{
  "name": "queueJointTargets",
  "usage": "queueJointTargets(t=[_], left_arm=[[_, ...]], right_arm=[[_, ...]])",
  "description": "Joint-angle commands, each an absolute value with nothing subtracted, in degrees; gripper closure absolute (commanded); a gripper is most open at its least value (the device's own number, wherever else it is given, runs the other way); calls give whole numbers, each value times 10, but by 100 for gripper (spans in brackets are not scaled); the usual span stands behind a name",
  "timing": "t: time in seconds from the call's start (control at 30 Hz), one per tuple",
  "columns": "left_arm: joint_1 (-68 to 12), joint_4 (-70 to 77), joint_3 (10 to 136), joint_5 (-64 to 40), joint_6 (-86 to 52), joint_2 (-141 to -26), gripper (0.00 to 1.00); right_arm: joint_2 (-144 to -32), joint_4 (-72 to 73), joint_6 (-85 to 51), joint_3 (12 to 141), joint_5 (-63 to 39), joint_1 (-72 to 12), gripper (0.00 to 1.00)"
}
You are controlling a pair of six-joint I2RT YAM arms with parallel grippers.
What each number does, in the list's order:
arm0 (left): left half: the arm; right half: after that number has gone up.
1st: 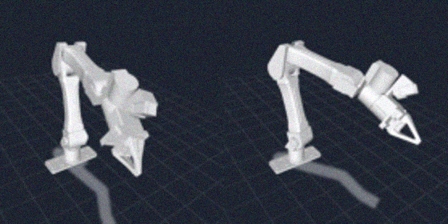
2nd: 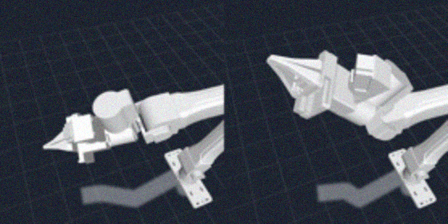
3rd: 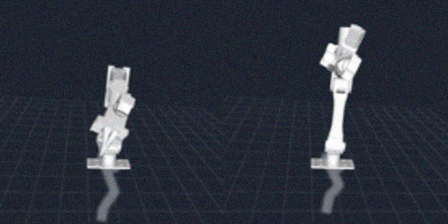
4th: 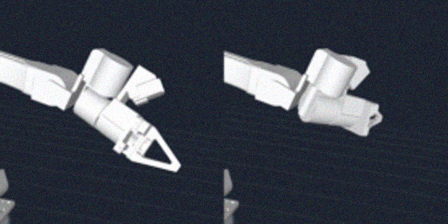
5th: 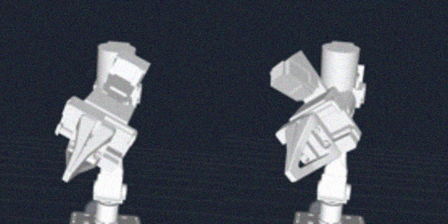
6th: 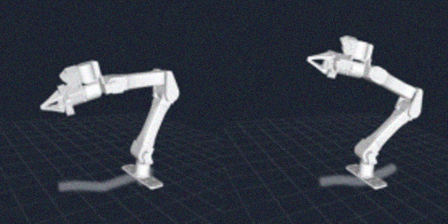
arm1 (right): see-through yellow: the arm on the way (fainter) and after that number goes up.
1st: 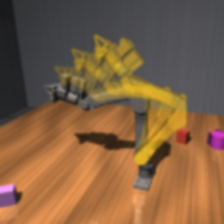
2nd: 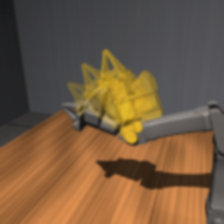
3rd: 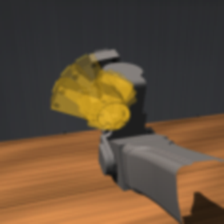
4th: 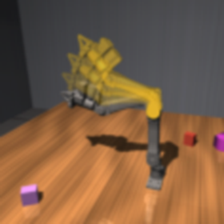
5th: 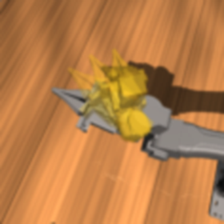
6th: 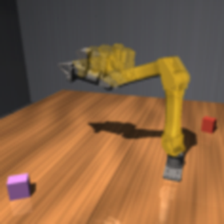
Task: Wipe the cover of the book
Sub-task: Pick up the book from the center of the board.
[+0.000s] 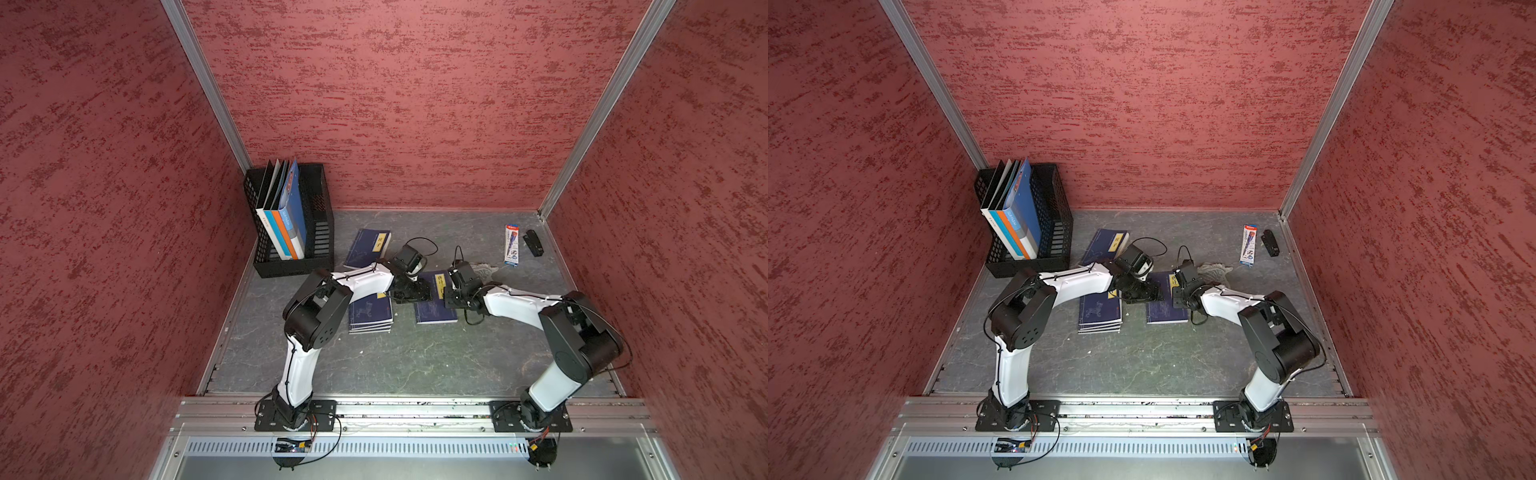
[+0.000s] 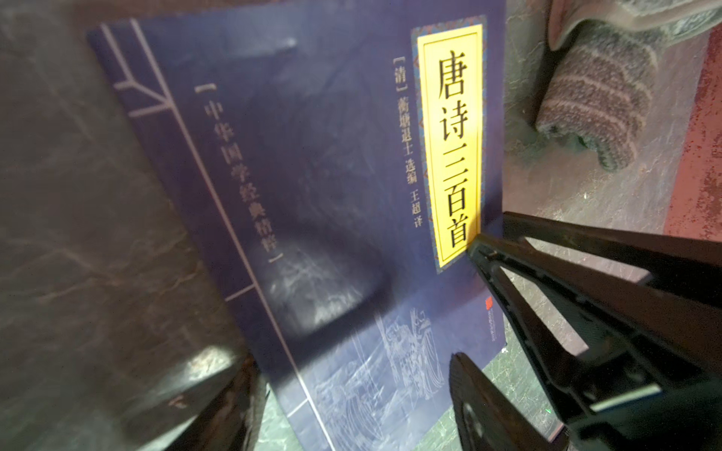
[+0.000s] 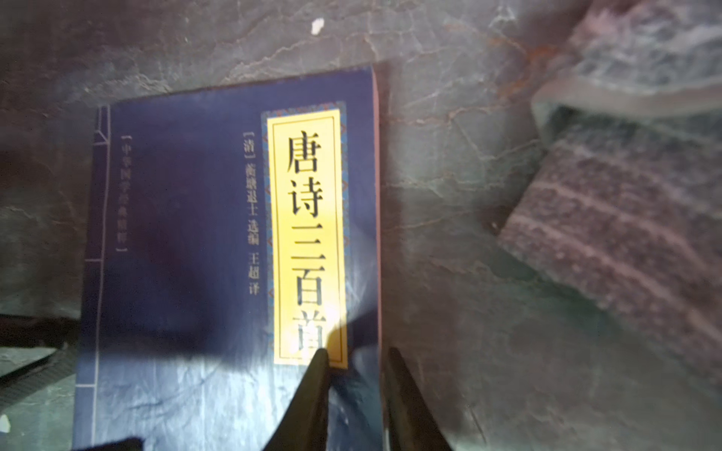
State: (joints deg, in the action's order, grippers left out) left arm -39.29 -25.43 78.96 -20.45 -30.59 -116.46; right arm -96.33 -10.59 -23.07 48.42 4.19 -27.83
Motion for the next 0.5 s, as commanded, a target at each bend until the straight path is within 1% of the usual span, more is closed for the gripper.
queueJointTargets(t=[0.0,0.17,0.47], left_arm=[[-384,-211,779,-244,-319,-1171,27],[-381,-174,772,-275,-322,-1161,30],[-378,-99,742,-283,-344,-1130,42]], right_arm=[[-997,-110,-224,467,12,-273,76],[-1003,-88,-231,444,-8,-273,77],[-1003,-76,-235,436,-18,-272,77]])
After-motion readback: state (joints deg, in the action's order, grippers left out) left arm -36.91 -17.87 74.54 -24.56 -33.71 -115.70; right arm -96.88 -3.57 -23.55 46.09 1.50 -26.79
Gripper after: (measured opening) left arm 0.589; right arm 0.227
